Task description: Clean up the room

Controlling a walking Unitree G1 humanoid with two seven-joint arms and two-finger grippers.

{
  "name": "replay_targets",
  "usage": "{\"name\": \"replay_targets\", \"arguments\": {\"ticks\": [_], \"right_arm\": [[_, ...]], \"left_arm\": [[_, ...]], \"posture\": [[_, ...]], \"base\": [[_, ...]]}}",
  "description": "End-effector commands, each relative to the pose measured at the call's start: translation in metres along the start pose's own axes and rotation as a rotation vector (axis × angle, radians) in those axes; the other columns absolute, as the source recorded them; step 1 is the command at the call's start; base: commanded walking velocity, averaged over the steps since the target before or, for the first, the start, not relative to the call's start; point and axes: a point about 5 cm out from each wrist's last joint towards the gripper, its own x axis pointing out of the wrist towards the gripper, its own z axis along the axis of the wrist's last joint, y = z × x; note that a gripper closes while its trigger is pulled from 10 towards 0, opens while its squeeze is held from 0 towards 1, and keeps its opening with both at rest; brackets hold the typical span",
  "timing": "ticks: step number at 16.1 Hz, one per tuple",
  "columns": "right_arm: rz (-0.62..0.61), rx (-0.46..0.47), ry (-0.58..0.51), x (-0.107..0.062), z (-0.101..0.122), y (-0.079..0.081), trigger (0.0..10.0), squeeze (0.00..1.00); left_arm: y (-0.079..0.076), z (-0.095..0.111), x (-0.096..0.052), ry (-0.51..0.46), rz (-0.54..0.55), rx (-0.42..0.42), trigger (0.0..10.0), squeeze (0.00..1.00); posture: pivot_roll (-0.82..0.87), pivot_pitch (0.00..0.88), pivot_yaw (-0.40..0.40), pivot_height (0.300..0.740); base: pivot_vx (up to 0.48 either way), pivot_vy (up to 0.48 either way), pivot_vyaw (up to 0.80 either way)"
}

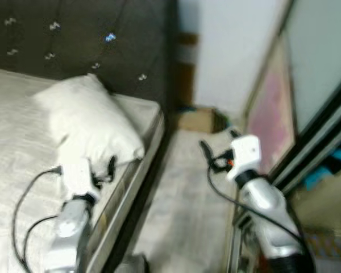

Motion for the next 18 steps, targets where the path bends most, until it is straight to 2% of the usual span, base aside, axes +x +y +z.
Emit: {"name": "replay_targets", "arguments": {"ticks": [1,3,6,8,10,12,15,16,17,18], "right_arm": [[0.011,0.004,-0.025,0.004,0.005,0.005,10.0,0.00],[0.014,0.008,-0.023,0.005,0.003,0.006,10.0,0.00],[0.037,0.000,-0.044,0.016,0.006,0.008,10.0,0.00],[-0.006,0.001,-0.067,0.025,0.012,0.004,10.0,0.00],[-0.027,0.050,-0.066,0.024,0.011,0.000,10.0,0.00],[-0.068,0.066,-0.069,0.026,0.010,-0.006,10.0,0.00],[-0.116,0.081,-0.069,0.027,0.006,-0.010,10.0,0.00],[-0.114,0.078,-0.072,0.028,0.007,-0.010,10.0,0.00],[-0.115,0.076,-0.075,0.029,0.008,-0.009,10.0,0.00],[-0.115,0.076,-0.075,0.030,0.008,-0.009,10.0,0.00]], "left_arm": [[0.007,-0.001,0.000,0.014,0.023,-0.009,10.0,0.00],[0.007,0.001,0.001,0.004,0.019,-0.002,10.0,0.00],[0.012,0.011,0.010,-0.031,0.032,0.012,10.0,0.00],[0.020,0.013,0.017,-0.037,0.044,0.022,10.0,0.00],[0.022,0.017,0.021,-0.049,0.048,0.035,10.0,0.00],[0.025,0.024,0.026,-0.069,0.042,0.056,10.0,0.00],[0.032,0.023,0.031,-0.073,0.090,0.064,10.0,0.00],[0.029,0.024,0.033,-0.081,0.083,0.052,10.0,0.00],[0.021,0.024,0.037,-0.094,0.073,0.084,10.0,0.00],[0.019,0.024,0.037,-0.095,0.071,0.096,10.0,0.00]], "posture": [[0.02,0.035,-0.038,0.740],[0.03,0.031,-0.044,0.740],[0.05,0.000,-0.041,0.740],[0.04,0.000,-0.033,0.740],[0.05,0.000,-0.033,0.740],[0.05,0.000,-0.018,0.740],[0.05,0.000,-0.007,0.740],[0.05,0.000,-0.005,0.740],[0.03,0.000,-0.008,0.740],[0.03,0.000,-0.008,0.740]], "base": [[0.000,0.000,0.79],[0.000,0.000,0.79],[0.000,0.000,0.79],[0.000,0.000,0.79],[0.000,0.000,0.79],[0.000,0.000,0.79],[0.000,0.000,0.79],[0.000,0.000,0.79],[0.000,0.000,0.79],[0.000,0.000,0.79]]}}
